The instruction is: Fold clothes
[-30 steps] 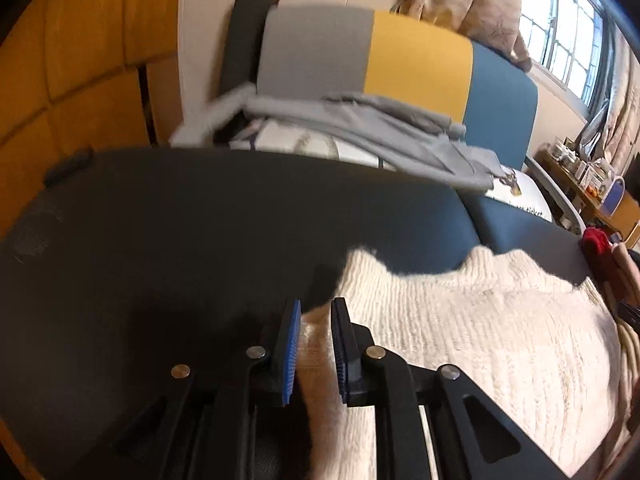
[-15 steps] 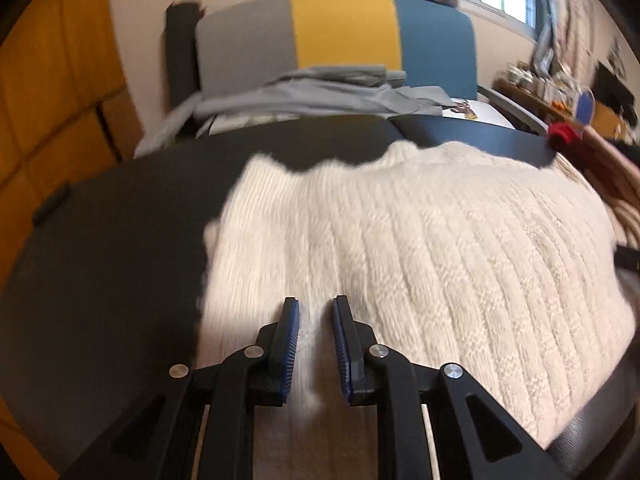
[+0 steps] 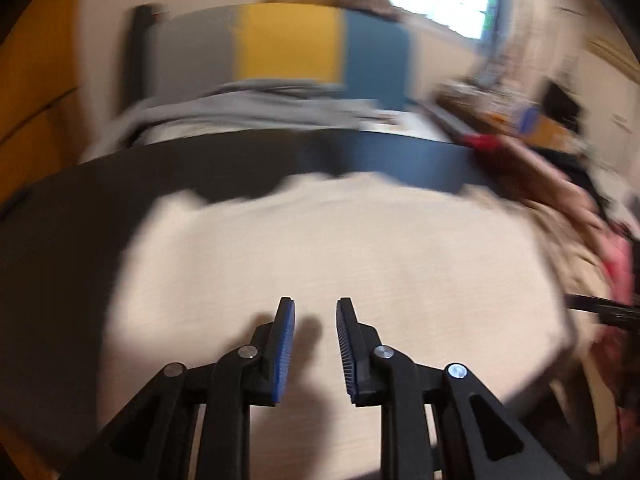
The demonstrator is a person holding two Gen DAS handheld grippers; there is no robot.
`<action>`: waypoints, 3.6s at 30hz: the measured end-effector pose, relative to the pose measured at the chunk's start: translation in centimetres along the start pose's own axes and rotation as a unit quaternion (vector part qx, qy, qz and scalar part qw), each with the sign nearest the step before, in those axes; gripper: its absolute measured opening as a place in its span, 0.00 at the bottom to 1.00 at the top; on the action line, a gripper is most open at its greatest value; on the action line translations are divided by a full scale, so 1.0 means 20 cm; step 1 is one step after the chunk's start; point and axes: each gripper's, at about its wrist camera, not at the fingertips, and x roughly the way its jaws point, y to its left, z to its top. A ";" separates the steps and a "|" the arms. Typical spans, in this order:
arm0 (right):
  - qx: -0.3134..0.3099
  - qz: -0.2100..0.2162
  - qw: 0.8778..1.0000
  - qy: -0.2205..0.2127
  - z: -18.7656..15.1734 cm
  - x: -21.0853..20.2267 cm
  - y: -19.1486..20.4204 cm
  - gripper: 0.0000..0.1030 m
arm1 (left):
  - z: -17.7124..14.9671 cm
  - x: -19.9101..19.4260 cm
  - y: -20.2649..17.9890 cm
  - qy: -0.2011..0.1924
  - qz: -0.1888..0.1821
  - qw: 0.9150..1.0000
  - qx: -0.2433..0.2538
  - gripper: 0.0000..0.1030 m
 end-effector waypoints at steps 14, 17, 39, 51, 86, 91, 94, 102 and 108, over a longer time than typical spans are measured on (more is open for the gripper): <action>-0.020 0.065 0.997 0.033 0.06 0.19 -0.03 0.88 | 0.11 0.38 -0.59 0.065 -0.112 0.986 0.107 0.21; -0.027 0.128 0.989 0.071 0.02 0.19 0.01 0.90 | 0.12 0.40 -0.55 0.071 -0.134 0.985 0.077 0.21; -0.081 0.014 0.996 0.015 0.25 0.02 0.04 0.75 | 0.21 0.25 -0.49 0.021 -0.121 0.990 0.066 0.24; -0.053 -0.097 0.994 0.003 0.74 0.53 -0.12 0.53 | 0.28 0.31 -0.28 0.012 -0.088 0.996 0.023 0.24; -0.222 -0.093 0.970 0.017 0.62 0.90 0.66 0.84 | -0.23 -0.25 0.91 0.046 -0.043 0.986 -0.155 0.28; -0.230 -0.104 0.967 0.048 0.60 1.12 0.65 0.90 | -0.35 -0.19 1.01 0.044 -0.148 0.968 -0.198 0.28; -0.220 -0.102 0.969 0.052 0.60 1.17 0.60 0.96 | -0.36 -0.16 1.03 0.042 -0.185 0.960 -0.205 0.28; -0.217 -0.094 0.970 0.055 0.59 1.19 0.58 1.00 | -0.28 -0.10 0.98 0.046 -0.249 0.951 -0.177 0.28; -0.214 -0.089 0.972 0.052 0.59 1.17 0.58 1.00 | -0.28 -0.08 0.92 0.071 -0.273 0.946 -0.158 0.06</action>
